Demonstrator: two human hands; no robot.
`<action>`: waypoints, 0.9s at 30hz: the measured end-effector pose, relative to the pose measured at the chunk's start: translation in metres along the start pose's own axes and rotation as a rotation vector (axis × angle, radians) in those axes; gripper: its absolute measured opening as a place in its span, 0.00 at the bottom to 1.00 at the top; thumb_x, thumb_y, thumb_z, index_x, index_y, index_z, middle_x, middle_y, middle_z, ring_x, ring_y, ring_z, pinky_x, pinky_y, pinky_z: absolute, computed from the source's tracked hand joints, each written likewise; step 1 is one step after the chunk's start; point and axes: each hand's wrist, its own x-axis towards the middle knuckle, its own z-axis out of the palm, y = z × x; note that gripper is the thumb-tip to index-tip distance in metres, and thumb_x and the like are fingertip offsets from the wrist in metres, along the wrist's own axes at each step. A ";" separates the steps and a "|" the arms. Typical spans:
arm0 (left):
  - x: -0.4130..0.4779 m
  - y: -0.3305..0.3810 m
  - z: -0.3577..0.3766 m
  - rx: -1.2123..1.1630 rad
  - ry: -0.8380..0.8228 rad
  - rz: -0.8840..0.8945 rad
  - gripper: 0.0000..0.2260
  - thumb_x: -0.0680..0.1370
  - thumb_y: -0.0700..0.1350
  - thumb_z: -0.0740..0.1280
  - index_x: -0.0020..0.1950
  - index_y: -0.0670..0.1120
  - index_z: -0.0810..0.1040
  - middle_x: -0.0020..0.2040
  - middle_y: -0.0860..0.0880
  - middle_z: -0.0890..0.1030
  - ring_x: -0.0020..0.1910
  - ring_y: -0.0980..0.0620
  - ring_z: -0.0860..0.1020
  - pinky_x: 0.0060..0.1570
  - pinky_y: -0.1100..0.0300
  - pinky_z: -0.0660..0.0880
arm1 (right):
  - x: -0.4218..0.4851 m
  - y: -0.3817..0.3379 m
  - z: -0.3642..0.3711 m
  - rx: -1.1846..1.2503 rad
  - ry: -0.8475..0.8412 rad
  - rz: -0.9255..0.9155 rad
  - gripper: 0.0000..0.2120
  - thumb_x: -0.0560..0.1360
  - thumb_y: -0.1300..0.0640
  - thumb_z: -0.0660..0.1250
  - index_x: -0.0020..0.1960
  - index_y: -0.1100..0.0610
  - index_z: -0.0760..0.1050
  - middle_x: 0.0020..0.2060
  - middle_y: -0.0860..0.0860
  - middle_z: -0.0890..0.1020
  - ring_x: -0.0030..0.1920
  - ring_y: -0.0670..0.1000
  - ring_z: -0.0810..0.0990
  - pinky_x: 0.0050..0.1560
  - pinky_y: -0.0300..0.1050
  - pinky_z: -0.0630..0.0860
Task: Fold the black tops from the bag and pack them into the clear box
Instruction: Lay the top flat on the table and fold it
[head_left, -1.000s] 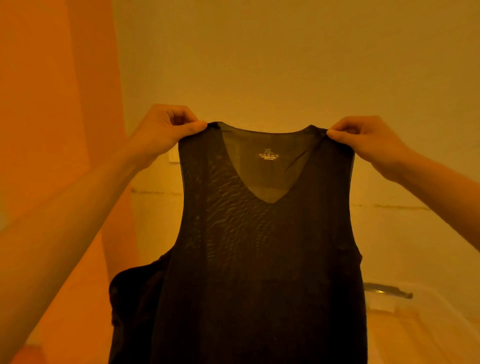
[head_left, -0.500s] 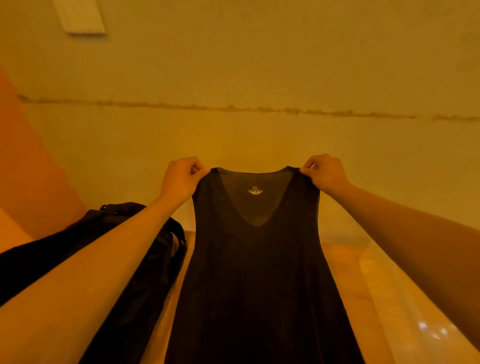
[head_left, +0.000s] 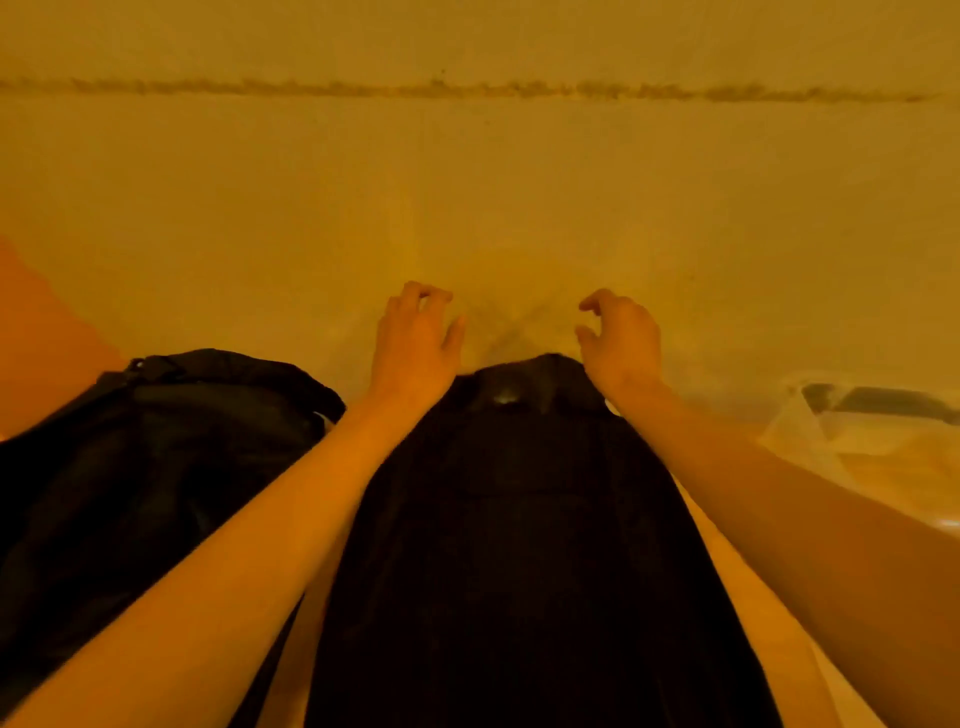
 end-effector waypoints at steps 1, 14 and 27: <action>-0.032 0.012 0.002 0.021 -0.071 0.010 0.23 0.85 0.53 0.59 0.78 0.46 0.67 0.79 0.41 0.62 0.77 0.38 0.61 0.76 0.45 0.60 | -0.025 -0.003 0.001 0.026 -0.059 -0.023 0.11 0.80 0.55 0.68 0.61 0.54 0.79 0.59 0.55 0.81 0.58 0.57 0.80 0.58 0.50 0.76; -0.287 0.047 -0.002 0.387 -0.346 -0.153 0.37 0.77 0.69 0.32 0.83 0.54 0.43 0.83 0.45 0.38 0.80 0.44 0.35 0.77 0.49 0.36 | -0.274 0.001 0.001 -0.202 -0.298 -0.003 0.29 0.84 0.39 0.51 0.82 0.46 0.50 0.82 0.55 0.49 0.81 0.55 0.41 0.80 0.53 0.41; -0.335 0.049 0.010 0.468 -0.339 -0.163 0.42 0.74 0.75 0.34 0.83 0.55 0.41 0.83 0.44 0.41 0.82 0.43 0.40 0.80 0.46 0.41 | -0.372 0.042 -0.002 -0.353 -0.272 -0.011 0.38 0.75 0.32 0.29 0.82 0.44 0.44 0.82 0.56 0.46 0.81 0.57 0.41 0.77 0.57 0.38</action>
